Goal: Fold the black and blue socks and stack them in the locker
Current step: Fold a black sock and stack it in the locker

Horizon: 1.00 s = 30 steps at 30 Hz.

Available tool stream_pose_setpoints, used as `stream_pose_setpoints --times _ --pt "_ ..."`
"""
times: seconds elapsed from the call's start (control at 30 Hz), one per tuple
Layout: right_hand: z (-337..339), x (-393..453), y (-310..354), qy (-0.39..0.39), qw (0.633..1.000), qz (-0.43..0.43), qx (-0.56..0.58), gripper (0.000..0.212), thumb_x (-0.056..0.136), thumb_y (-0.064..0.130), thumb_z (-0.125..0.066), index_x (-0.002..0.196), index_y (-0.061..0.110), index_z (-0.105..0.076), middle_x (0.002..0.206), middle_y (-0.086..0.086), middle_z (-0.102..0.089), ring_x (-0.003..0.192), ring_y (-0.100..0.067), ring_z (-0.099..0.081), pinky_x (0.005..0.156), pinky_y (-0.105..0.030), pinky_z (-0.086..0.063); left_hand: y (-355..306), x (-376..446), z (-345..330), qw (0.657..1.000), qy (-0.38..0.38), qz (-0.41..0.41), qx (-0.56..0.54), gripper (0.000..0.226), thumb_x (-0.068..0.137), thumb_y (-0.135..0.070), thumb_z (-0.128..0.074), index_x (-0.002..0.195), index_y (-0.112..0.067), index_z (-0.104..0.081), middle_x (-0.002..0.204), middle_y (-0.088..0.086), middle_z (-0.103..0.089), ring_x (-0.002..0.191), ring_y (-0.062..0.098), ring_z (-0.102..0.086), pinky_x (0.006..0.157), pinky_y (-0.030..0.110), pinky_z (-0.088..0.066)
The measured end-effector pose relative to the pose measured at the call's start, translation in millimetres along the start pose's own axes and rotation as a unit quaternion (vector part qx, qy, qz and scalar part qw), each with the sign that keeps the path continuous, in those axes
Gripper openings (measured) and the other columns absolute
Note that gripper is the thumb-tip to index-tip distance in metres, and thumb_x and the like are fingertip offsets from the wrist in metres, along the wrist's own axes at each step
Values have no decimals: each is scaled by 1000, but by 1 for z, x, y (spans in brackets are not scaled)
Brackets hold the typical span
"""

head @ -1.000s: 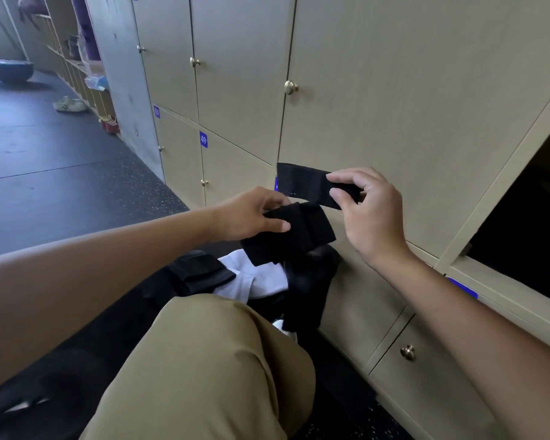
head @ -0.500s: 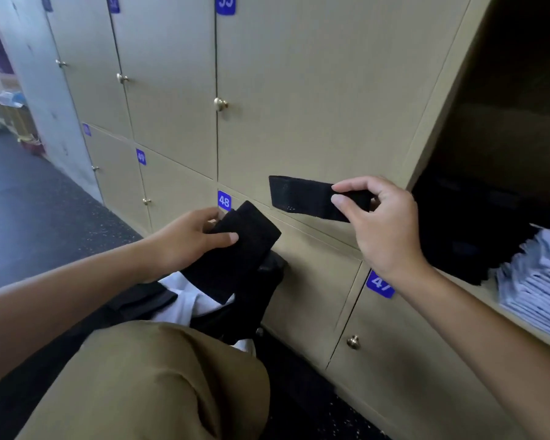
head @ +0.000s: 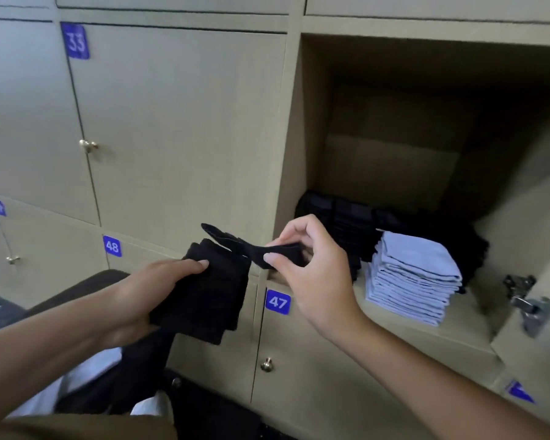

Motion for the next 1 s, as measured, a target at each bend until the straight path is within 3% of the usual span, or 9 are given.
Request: stream_pose_setpoints --times 0.07,0.13,0.27,0.47,0.53,0.63,0.7,0.8,1.0 --pt "3 -7 -2 23 1000 -1 -13 25 81 4 -80 87 17 -59 85 11 -74 90 -7 -69 83 -20 -52 0 2 -16 999 21 11 -36 39 101 -36 -55 119 -6 -72 111 14 -77 102 29 -75 99 44 -52" --pt "3 -12 -5 53 998 -11 -22 26 81 6 -82 87 19 -60 86 15 -76 86 -10 -71 80 -26 -55 0 4 -27 998 43 -5 -54 42 103 -42 -50 121 -12 -72 116 8 -76 106 24 -74 97 41 -51" --pt "7 -20 -10 87 995 -39 -14 26 80 7 -84 88 18 -61 86 12 -77 89 -2 -72 78 -9 -48 -2 8 -42 995 68 -51 -46 42 101 -48 -50 124 -19 -69 118 6 -76 109 23 -73 92 40 -53" --pt "17 -23 -14 119 990 -35 -63 32 76 23 -88 94 23 -61 91 22 -76 102 4 -66 87 -1 -37 3 22 -55 995 76 -56 -25 34 93 -36 -69 120 -15 -71 112 10 -77 103 28 -75 90 41 -58" --pt "19 -24 -14 132 989 -33 -62 36 75 34 -87 99 25 -61 96 21 -75 108 3 -64 92 -4 -36 5 27 -58 996 65 -52 -15 34 91 -33 -72 119 -15 -72 107 9 -78 98 27 -76 83 37 -60" --pt "18 -24 -15 141 988 -47 -30 35 83 47 -73 107 24 -61 105 18 -74 115 -2 -62 103 -19 -41 11 34 -58 997 45 -63 -4 31 90 -29 -75 116 -14 -72 101 8 -79 91 25 -77 72 32 -60" --pt "18 -23 -20 109 992 -61 -30 31 87 45 -71 109 26 -62 110 20 -69 117 -1 -60 101 -23 -47 14 39 -54 996 35 -76 6 32 89 -30 -76 117 -15 -72 103 6 -79 94 24 -77 81 37 -60" --pt "18 -21 -27 78 990 -98 -69 28 87 36 -76 111 34 -62 111 26 -62 113 4 -59 94 -16 -49 16 43 -49 995 40 -92 14 30 88 -28 -76 115 -17 -73 105 3 -79 97 24 -76 94 45 -57" --pt "11 -17 -38 90 981 -140 -100 25 82 42 -79 102 36 -66 112 20 -68 108 5 -62 95 -21 -52 20 44 -53 993 41 -107 15 21 90 -22 -74 111 -17 -74 100 3 -80 94 22 -77 93 44 -57"
Point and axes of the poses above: each hand's wrist, its own x-axis towards the middle knuckle, its own z-axis out of the back of the hand, y = z × x, the point moved 3 cm from there along x, towards the middle knuckle
